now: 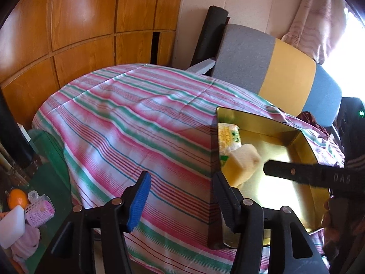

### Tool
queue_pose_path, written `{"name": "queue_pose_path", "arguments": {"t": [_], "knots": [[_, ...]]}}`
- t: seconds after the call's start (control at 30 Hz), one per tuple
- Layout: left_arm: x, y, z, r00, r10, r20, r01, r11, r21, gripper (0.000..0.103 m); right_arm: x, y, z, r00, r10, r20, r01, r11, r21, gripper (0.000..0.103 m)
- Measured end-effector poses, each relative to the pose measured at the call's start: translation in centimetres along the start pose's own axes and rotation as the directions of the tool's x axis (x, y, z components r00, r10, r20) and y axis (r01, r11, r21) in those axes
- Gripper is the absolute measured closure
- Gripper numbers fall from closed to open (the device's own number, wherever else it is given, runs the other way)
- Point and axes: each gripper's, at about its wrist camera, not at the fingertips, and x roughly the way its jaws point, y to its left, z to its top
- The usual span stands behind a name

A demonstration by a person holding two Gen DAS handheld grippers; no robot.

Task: Organize objects
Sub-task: 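Lower the yellow sponge into the gold tray and open the right tool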

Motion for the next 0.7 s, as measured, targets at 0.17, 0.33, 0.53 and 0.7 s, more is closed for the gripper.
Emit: {"name": "queue_pose_path", "arguments": {"t": [0.17,0.33,0.53,0.7], "knots": [[-1.2,-1.4,0.0,1.000,-0.018,0.024,0.017,0.999,0.038,0.042,-2.9,-1.2,-1.5,0.996,-0.076,0.056,0.076,0.997,-0.010,0.018],[-2.2,-3.4,0.0,0.998,-0.048,0.044,0.044,0.995,0.090,0.036,-6.2,-3.1,-3.3,0.985,-0.133,0.111,0.131,0.991,0.025,0.018],[-2.9,-6.3,-0.4,0.995,-0.096,0.041,0.088,0.983,0.160,0.035,-9.8,-6.3,-5.4,0.969,-0.192,0.153,0.177,0.979,0.105,0.018],[-3.1,-9.2,-0.8,0.991,-0.134,0.027,0.125,0.965,0.229,0.031,-13.1,-9.5,-7.8,0.950,-0.258,0.178,0.227,0.957,0.178,0.018]]}}
